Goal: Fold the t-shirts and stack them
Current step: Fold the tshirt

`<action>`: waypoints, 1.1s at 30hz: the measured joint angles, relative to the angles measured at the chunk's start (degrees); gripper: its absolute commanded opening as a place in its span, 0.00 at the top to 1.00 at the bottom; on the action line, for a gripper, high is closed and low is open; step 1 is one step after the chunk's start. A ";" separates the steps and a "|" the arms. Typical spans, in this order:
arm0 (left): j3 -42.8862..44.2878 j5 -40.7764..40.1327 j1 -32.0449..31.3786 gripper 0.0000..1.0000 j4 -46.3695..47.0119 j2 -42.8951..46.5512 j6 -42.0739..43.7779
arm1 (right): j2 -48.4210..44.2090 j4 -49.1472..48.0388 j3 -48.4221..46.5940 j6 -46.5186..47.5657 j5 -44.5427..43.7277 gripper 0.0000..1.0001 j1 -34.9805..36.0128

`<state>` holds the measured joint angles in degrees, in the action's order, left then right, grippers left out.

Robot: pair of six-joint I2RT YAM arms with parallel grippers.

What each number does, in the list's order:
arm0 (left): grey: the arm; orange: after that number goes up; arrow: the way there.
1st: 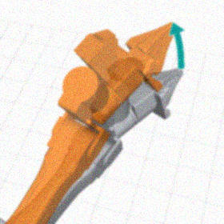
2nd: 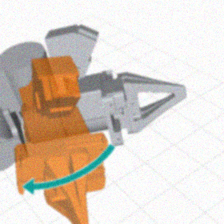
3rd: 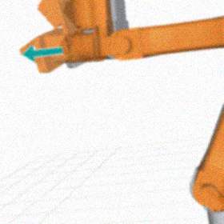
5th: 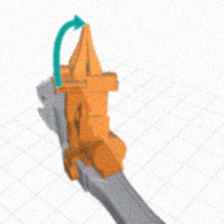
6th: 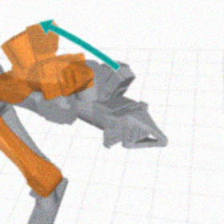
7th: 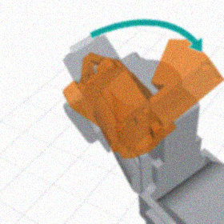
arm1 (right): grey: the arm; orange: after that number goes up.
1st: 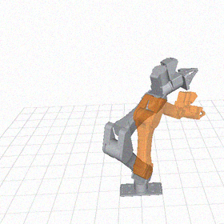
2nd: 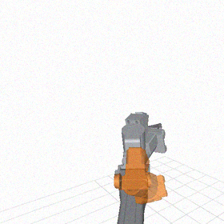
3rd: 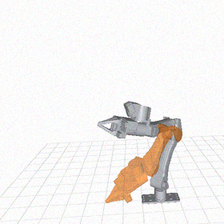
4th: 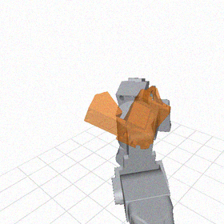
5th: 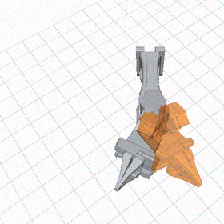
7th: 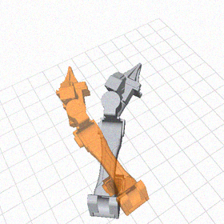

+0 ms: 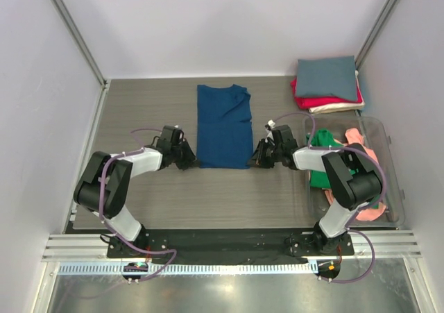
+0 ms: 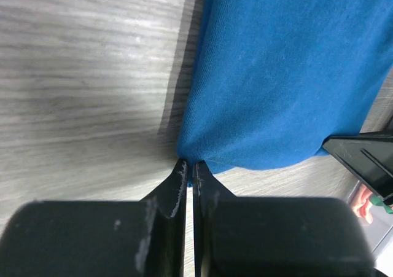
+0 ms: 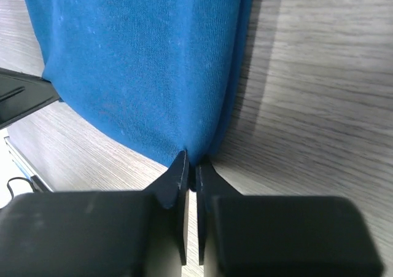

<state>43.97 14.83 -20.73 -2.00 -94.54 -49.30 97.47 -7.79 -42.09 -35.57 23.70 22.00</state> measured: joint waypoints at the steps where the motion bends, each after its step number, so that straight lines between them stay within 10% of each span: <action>1: -0.22 -0.02 -0.07 1.00 -0.04 0.31 -0.04 | -0.22 0.02 0.13 -0.04 -0.04 0.95 0.00; 19: -1.29 -9.70 -18.27 1.00 -26.12 33.59 -5.27 | -33.46 31.54 2.45 0.28 -5.22 0.99 4.44; 33: 24.00 -16.52 -8.33 1.00 -39.26 19.61 3.50 | -11.15 41.38 -29.53 6.21 -8.52 0.99 2.29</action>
<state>67.96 -1.69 -29.06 -41.25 -74.94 -45.80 86.32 33.58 -71.61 -29.36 15.18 24.29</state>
